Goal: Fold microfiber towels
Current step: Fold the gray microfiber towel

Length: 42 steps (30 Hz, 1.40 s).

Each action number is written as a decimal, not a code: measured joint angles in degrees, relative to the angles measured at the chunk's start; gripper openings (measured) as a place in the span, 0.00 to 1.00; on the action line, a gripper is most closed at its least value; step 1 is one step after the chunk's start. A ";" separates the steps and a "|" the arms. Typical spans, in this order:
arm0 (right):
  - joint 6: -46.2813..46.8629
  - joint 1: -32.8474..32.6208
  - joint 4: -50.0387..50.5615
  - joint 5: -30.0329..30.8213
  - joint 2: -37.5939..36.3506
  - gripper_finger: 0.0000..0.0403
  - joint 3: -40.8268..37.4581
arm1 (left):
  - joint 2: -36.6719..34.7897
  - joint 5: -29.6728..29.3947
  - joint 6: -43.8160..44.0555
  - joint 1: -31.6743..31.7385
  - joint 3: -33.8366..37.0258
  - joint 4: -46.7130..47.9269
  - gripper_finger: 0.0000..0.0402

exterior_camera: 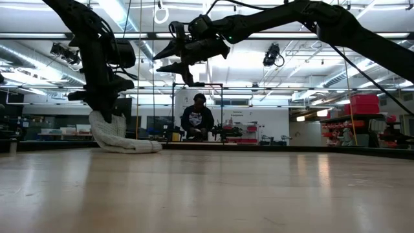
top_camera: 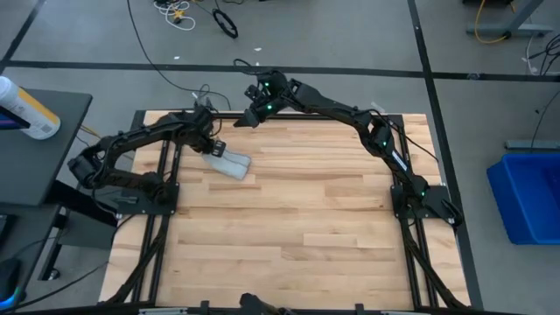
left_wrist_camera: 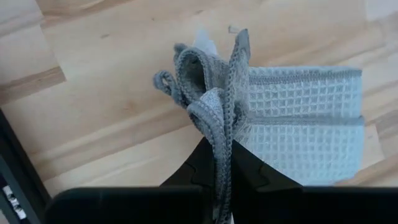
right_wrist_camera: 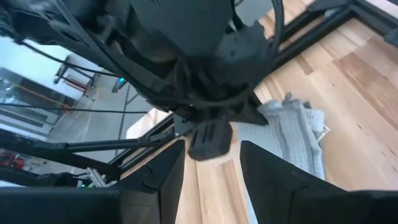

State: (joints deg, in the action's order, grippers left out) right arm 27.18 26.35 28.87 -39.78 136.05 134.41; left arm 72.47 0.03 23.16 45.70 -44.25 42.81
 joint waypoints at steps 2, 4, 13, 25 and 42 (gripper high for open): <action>0.12 0.02 -0.87 -0.79 0.00 0.40 0.00 | 0.00 -0.54 0.26 -0.96 0.00 0.39 0.05; 0.26 0.00 -2.18 -1.07 0.00 0.38 0.00 | 0.31 -0.72 1.01 -1.88 -0.07 0.30 0.05; 9.66 2.23 -17.52 -2.27 -0.24 0.32 0.00 | 3.58 -2.41 3.23 -6.08 -1.92 0.01 0.05; -11.60 2.56 4.60 10.52 -16.53 0.01 0.20 | 3.67 -3.45 2.27 -5.91 -2.67 -0.87 0.05; -16.64 -2.88 9.95 24.13 -39.84 0.00 -22.16 | 7.86 -4.08 2.37 -9.10 -3.12 -3.40 0.05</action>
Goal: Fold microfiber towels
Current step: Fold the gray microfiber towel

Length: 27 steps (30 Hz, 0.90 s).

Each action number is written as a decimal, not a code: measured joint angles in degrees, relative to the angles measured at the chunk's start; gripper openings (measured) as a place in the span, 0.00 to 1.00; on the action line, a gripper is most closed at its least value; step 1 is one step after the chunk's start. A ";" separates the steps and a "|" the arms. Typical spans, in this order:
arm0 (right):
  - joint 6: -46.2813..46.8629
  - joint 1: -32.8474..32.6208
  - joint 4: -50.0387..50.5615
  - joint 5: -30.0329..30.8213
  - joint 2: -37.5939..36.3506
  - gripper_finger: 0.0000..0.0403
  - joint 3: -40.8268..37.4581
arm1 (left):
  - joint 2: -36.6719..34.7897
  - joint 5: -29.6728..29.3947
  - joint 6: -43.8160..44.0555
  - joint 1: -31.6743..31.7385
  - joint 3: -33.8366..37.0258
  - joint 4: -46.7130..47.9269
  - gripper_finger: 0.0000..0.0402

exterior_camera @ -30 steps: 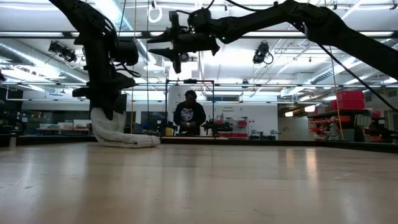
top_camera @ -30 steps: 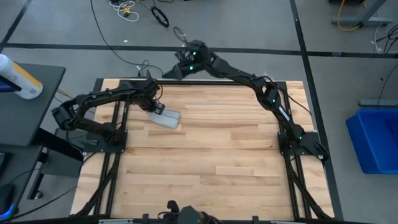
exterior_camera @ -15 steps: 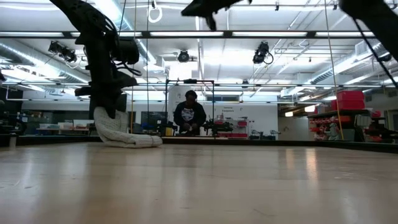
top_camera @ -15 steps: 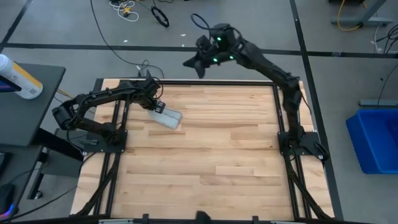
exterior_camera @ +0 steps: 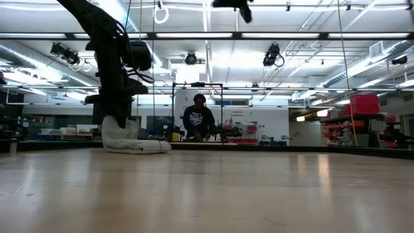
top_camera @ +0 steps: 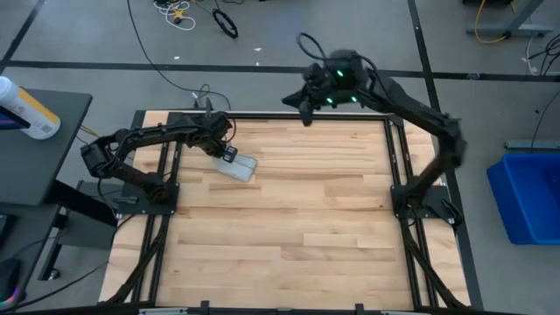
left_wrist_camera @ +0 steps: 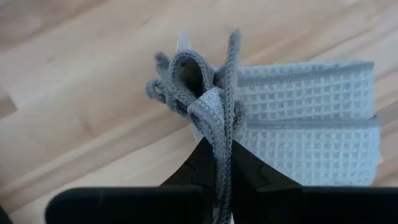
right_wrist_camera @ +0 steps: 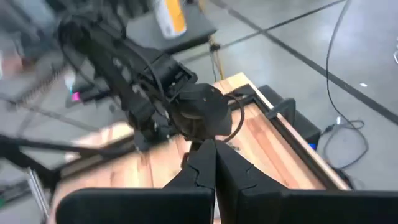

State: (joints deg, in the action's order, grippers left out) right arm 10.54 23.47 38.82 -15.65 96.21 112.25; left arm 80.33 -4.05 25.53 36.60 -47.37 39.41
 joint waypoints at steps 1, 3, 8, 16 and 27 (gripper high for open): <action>1.36 -0.23 -3.83 0.58 -3.22 0.00 -6.09 | 0.20 -0.30 0.06 -0.24 -0.46 -0.24 0.05; 5.79 -0.91 -13.46 1.11 -10.64 0.00 -19.43 | 0.44 -0.73 -0.17 -0.29 -1.55 -0.44 0.05; 18.87 -1.63 -40.48 0.76 -27.05 0.00 -53.61 | 0.42 -1.40 -0.80 -0.07 -3.99 -0.41 0.05; 33.01 -5.80 -70.03 4.83 -37.21 0.00 -84.90 | 0.42 -1.53 -0.91 0.24 -5.77 0.29 0.05; 37.48 -13.77 -86.00 16.36 -37.23 0.00 -105.05 | 0.42 -1.53 -0.82 0.20 -5.77 2.03 0.05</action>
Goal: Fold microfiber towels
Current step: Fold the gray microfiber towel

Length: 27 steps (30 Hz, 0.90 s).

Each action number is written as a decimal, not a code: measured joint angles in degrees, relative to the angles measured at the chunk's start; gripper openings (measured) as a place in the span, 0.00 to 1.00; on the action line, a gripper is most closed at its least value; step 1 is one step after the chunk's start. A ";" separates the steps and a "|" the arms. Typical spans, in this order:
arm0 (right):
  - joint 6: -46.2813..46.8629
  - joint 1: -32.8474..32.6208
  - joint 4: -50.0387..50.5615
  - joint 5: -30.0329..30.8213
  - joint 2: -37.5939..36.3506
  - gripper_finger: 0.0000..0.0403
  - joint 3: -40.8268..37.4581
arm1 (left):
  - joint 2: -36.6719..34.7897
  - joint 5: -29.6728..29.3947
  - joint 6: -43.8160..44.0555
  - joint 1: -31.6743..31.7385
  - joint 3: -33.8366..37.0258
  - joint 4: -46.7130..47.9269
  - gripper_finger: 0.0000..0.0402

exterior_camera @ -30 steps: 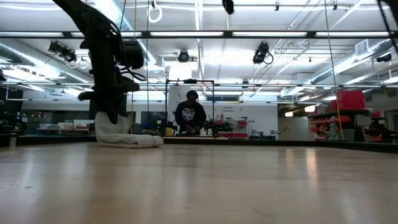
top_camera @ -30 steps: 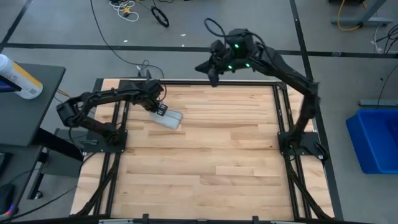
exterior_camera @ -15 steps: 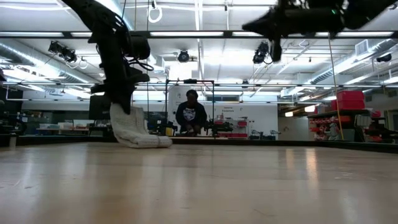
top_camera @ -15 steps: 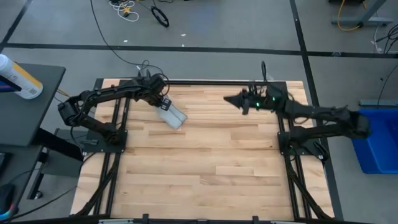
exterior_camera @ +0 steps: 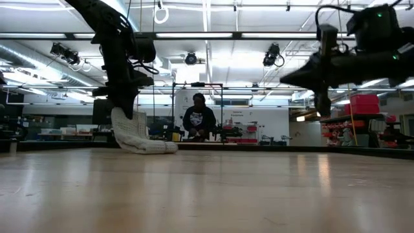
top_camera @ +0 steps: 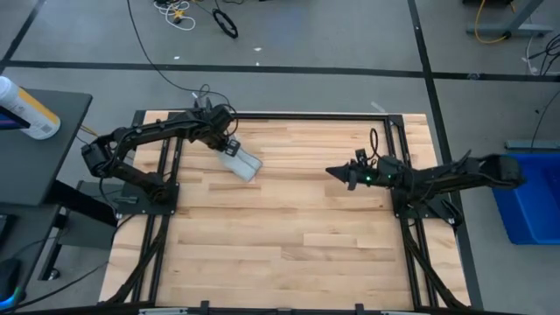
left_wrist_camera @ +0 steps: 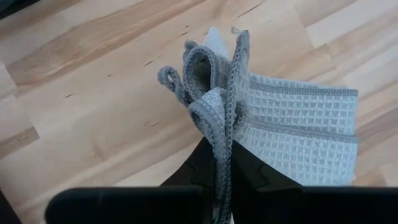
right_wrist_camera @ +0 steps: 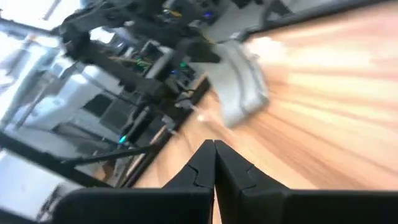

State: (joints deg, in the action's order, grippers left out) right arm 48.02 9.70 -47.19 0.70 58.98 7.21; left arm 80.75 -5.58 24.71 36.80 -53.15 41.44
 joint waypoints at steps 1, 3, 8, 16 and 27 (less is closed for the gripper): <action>1.44 -0.24 -0.42 1.09 0.00 0.01 -1.16 | 0.00 -0.02 -0.02 0.00 0.00 0.27 0.05; 5.54 -0.11 -0.94 2.87 0.00 0.04 -2.67 | 0.00 -0.01 -0.35 0.00 0.00 0.46 0.05; 11.75 1.51 -6.14 2.39 -0.10 0.14 -4.58 | 0.00 -0.45 -1.53 0.00 -0.02 0.36 0.05; -11.43 -0.76 -39.24 -3.32 -0.44 0.28 -5.46 | 0.00 -0.83 -3.46 -0.02 -0.02 0.28 0.05; -12.44 -3.47 -33.47 -17.33 -2.48 0.22 3.37 | -0.02 -1.36 -4.38 -0.02 -0.02 0.16 0.05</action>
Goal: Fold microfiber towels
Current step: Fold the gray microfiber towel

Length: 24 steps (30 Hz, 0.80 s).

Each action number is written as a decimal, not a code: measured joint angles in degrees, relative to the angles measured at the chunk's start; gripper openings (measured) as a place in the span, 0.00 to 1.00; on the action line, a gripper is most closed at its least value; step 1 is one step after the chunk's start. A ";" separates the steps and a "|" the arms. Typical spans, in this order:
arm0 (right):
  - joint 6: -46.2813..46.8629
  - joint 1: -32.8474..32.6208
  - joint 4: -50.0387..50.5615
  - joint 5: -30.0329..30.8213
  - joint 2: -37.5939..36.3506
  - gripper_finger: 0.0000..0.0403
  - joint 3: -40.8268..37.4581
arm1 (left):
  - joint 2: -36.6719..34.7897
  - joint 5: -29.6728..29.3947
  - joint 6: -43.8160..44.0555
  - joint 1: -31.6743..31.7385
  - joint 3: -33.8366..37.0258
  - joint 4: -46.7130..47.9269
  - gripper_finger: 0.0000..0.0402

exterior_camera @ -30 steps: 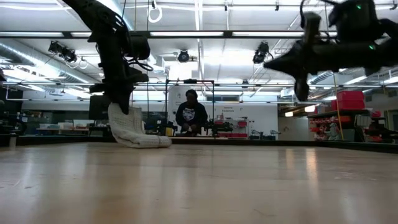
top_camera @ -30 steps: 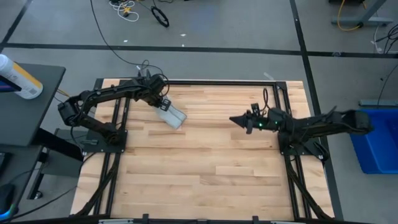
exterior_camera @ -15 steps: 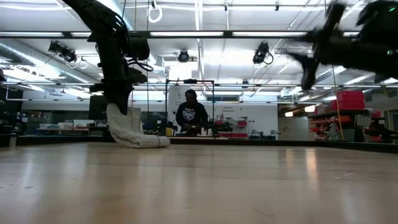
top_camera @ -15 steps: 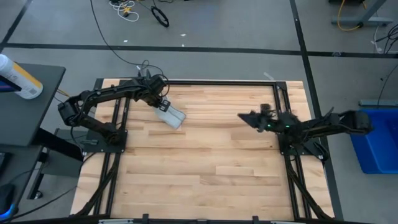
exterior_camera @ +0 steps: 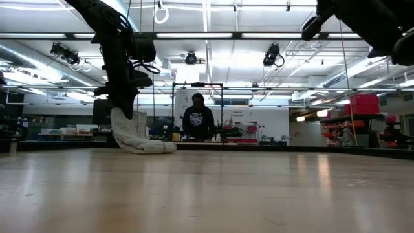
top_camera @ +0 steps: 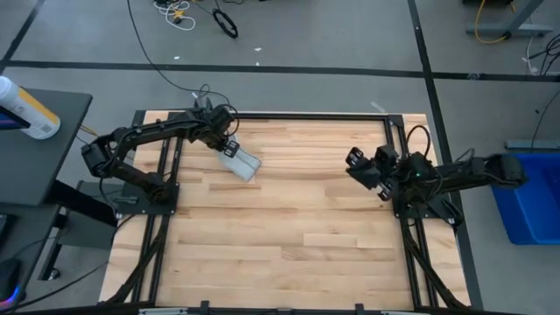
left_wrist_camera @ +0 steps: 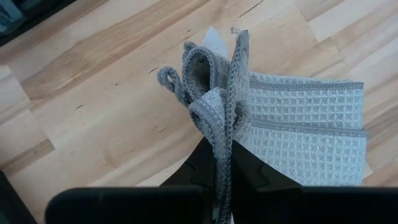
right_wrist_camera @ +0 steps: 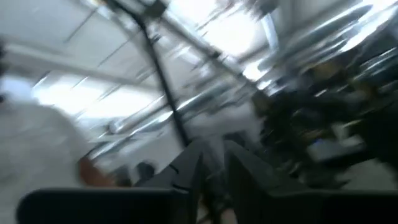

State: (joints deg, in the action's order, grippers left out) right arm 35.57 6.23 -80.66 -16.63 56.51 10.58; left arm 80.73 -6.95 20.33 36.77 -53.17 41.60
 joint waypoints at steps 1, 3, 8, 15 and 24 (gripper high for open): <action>0.99 0.64 1.66 -2.83 -1.00 0.19 0.22 | 0.00 -0.02 -0.07 0.00 -0.02 -0.10 0.05; 3.65 2.35 2.83 -10.96 -3.61 0.14 0.47 | 0.00 -0.02 -0.57 0.00 -0.02 -0.12 0.05; 13.12 9.18 1.86 -30.00 -14.81 0.02 0.30 | 0.00 -0.15 -1.02 0.00 -0.02 -0.17 0.05; 18.57 20.25 4.89 -33.93 -33.24 0.01 -9.66 | 0.00 -0.07 -0.76 0.02 -0.02 -0.10 0.05; 13.31 26.14 17.25 -47.36 -40.65 0.02 -10.13 | -0.04 0.03 -1.55 0.02 -0.02 0.14 0.05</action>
State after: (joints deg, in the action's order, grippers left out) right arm 48.88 32.37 -63.41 -63.99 15.86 0.45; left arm 80.68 -6.92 18.78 36.80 -53.19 41.74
